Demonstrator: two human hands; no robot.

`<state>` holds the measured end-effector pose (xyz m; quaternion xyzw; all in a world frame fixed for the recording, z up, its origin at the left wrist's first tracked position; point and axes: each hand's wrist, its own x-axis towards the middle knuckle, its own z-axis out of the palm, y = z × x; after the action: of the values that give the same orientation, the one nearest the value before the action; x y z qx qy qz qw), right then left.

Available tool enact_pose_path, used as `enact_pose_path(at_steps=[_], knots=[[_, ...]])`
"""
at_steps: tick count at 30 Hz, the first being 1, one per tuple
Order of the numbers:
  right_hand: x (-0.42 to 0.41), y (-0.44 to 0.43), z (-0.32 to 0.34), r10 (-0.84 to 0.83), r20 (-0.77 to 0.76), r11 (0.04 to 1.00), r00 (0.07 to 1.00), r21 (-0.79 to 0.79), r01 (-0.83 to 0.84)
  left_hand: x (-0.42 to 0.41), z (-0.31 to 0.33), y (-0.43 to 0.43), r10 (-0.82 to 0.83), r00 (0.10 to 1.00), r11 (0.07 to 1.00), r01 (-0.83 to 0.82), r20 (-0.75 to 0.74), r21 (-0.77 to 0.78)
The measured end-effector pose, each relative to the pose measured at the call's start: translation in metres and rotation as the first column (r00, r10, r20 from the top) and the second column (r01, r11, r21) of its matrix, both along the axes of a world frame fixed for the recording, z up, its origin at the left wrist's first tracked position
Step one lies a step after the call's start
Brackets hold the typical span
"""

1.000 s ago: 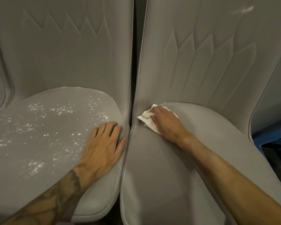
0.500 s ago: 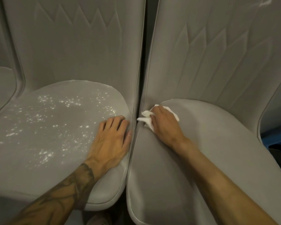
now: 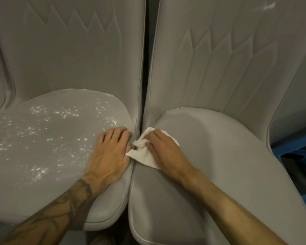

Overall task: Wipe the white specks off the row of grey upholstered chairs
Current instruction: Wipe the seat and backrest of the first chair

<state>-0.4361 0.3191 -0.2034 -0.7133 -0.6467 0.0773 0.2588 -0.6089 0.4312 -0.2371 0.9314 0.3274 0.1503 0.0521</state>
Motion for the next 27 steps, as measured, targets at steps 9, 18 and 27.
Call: enact_pose_path(at_steps=[9,18,27], knots=[[0.013,0.001,-0.001,-0.009,0.002,0.999,1.000,-0.031,0.009,-0.002,0.007,-0.003,0.005,1.000,1.000,-0.005,-0.027,-0.004],[0.094,0.065,-0.001,-0.567,0.082,0.808,0.820,-0.137,0.573,-0.001,0.005,-0.004,0.004,1.000,1.000,-0.004,-0.020,0.008],[0.075,0.060,0.009,-0.415,0.131,0.891,0.900,-0.143,0.432,0.002,0.006,-0.005,-0.004,0.997,0.997,0.010,-0.078,0.082]])
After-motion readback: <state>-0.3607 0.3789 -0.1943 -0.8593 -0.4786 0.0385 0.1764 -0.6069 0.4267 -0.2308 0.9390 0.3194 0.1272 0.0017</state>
